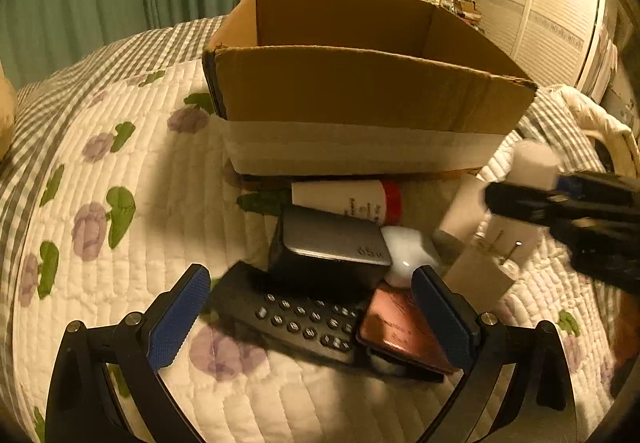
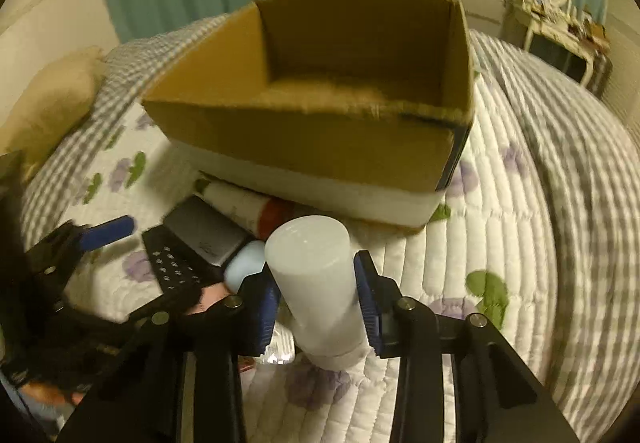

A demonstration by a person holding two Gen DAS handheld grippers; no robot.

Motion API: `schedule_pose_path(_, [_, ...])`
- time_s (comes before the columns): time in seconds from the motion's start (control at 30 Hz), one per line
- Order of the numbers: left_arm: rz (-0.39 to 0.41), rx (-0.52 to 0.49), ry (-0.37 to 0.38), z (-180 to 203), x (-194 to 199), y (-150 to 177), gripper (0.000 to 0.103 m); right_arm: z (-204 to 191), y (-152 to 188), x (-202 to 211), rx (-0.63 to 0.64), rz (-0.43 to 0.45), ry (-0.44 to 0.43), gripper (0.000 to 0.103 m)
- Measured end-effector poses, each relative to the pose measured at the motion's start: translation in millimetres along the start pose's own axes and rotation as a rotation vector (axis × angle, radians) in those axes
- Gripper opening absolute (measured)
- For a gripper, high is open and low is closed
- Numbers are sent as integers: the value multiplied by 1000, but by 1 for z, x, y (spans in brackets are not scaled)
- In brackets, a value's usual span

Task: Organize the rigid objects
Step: 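Grasp the grey charger brick with the left tool while the right grasps the white cup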

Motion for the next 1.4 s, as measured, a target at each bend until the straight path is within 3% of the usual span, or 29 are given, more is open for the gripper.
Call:
schedule_pose_path(0.17, [-50,-25,0,5,-23,1,101,9,-7,15,16,23,14,34])
schedule_pose_path(0.33, [-25,-47,-22,5,-31,-8,101,20,-6,19,0,22,21,34])
schedule_pose_path(0.43, [-40,-26,3,1,-38,-9,100,20,-4,17,2,15,23,34])
schedule_pose_path(0.57, [-56,-32,62,-1,-32,-5,83,19,-3,17,10,11,21,34])
schedule_pose_path(0.67, [-62,-75,61,2,-24,1,75,17,-5,19,22,15,19,34])
schedule_pose_path(0.9, [-114,-108,-19,3,-53,4,74,13,-8,19,26,20,30,34])
schedule_pose_path(1.13, [-90,-84,31,1,-28,10,71,11,-11,24,32,33,28,34])
schedule_pose_path(1.4, [-52,-50,29,-5,11,-5,71,-3,-33,50,80,83,34,33])
Point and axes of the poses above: each gripper's, at about its wrist camera, not at the fingertips, and x roughly against the way its jaws point, z to its right, y to its underside, the point moved 6 cm from there along -x, roughly the way its jaws point, and after that the axes turned 7 degrees about z, right-handed, at the moved point
